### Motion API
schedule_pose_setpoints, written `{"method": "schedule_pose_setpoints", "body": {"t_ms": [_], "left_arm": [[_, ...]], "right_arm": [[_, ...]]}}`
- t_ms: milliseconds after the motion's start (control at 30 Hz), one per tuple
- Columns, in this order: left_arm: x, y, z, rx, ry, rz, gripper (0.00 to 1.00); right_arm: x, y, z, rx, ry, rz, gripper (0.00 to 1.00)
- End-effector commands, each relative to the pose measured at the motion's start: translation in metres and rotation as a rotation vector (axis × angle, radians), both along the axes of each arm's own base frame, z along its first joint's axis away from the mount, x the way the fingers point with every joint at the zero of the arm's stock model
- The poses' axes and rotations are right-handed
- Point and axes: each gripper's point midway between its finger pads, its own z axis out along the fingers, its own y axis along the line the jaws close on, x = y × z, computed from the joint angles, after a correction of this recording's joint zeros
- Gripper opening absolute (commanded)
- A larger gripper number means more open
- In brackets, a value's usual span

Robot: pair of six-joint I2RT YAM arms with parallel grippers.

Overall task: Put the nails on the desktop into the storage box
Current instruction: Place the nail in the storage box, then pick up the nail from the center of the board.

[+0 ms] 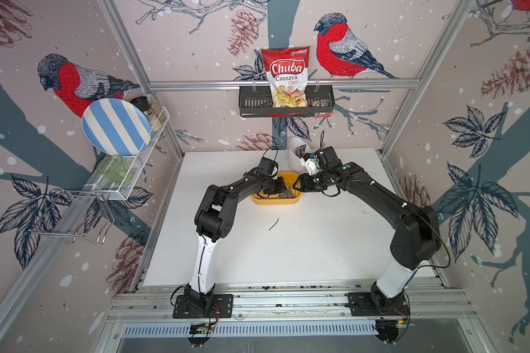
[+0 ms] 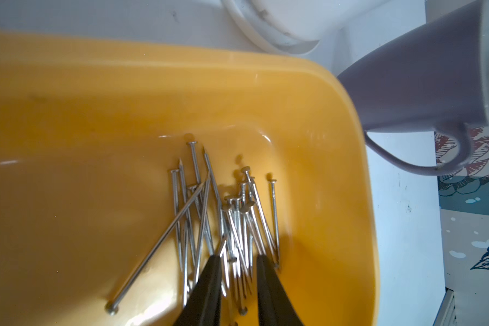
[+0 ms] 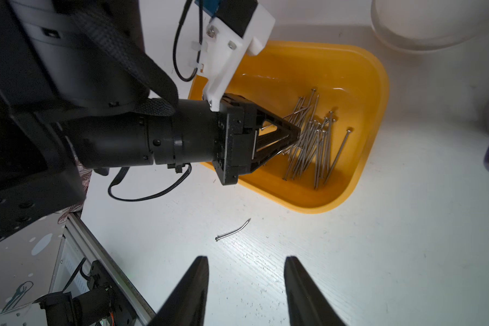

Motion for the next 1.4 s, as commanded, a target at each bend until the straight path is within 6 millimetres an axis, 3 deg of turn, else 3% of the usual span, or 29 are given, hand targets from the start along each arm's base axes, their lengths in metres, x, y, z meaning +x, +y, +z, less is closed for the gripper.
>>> {"method": "schedule_pose_setpoints", "body": {"t_ms": [0, 133, 233, 500, 633, 933, 1367], "left_arm": [[-0.004, 0.001, 0.027, 0.003, -0.051, -0.016, 0.26], [-0.024, 0.017, 0.054, 0.033, -0.097, -0.031, 0.27], [-0.054, 0.034, 0.06, 0.072, -0.104, -0.058, 0.3], [-0.157, 0.066, 0.017, 0.218, -0.029, -0.18, 0.31], [-0.188, 0.068, -0.001, 0.281, -0.007, -0.23, 0.38], [-0.199, 0.067, -0.028, 0.447, 0.004, -0.305, 0.41], [-0.179, 0.061, -0.039, 0.554, -0.006, -0.327, 0.39]], "right_arm": [[0.002, 0.002, 0.01, 0.031, -0.019, -0.014, 0.48], [-0.001, 0.005, 0.013, 0.059, -0.017, -0.015, 0.48], [-0.008, 0.005, 0.008, 0.075, -0.006, -0.018, 0.48], [-0.031, 0.016, -0.005, 0.097, 0.007, -0.017, 0.48], [-0.041, 0.024, -0.008, 0.099, 0.006, -0.014, 0.48], [-0.059, 0.03, -0.007, 0.087, -0.012, -0.018, 0.48], [-0.059, 0.021, -0.006, 0.076, -0.033, -0.038, 0.48]]}}
